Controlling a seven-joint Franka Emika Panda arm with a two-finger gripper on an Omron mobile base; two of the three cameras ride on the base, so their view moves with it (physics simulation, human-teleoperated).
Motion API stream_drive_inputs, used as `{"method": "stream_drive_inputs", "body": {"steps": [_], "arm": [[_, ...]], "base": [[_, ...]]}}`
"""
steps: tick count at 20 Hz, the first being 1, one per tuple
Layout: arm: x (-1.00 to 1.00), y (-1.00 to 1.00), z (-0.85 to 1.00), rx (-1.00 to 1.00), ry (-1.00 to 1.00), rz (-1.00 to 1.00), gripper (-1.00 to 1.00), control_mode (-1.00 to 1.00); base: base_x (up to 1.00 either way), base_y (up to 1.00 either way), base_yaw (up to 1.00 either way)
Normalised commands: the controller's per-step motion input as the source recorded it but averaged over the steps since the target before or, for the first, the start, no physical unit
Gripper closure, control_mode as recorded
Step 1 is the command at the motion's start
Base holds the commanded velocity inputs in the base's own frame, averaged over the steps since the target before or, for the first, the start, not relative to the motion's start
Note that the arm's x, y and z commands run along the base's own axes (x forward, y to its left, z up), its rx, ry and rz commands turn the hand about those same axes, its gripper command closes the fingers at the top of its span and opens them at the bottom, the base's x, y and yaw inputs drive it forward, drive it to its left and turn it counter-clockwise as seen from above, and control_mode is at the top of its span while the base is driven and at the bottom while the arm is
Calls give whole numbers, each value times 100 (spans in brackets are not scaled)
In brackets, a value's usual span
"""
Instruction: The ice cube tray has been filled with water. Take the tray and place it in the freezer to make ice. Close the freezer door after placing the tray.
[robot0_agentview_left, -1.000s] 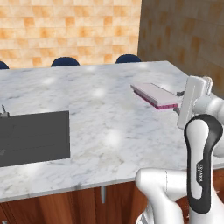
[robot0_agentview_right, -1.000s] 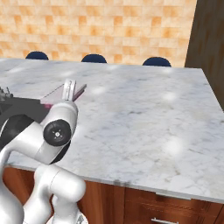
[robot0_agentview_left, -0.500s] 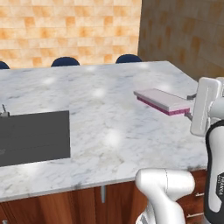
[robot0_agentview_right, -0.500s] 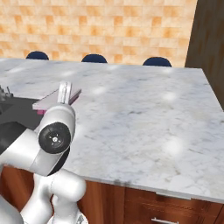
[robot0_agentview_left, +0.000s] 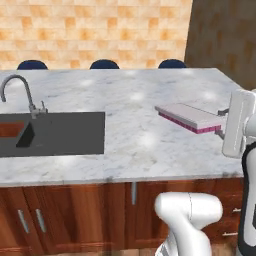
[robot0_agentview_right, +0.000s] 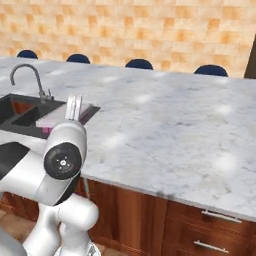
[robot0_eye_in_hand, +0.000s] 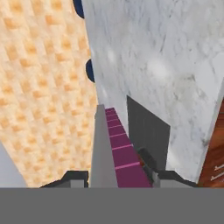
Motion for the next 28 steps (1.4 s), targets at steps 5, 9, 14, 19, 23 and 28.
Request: {"method": "stream_drive_inputs", "body": {"steps": [5,9,14,19,23,28], "arm": [[0,0,0,0,0,0,100,100],[0,0,0,0,0,0,100,100],[0,0,0,0,0,0,100,100],[0,0,0,0,0,0,100,100],[0,0,0,0,0,0,100,100],[0,0,0,0,0,0,100,100]], "base": [[-2,70,61],[0,73,60],[8,79,59],[37,72,60],[82,51,55],[100,30,50]]}}
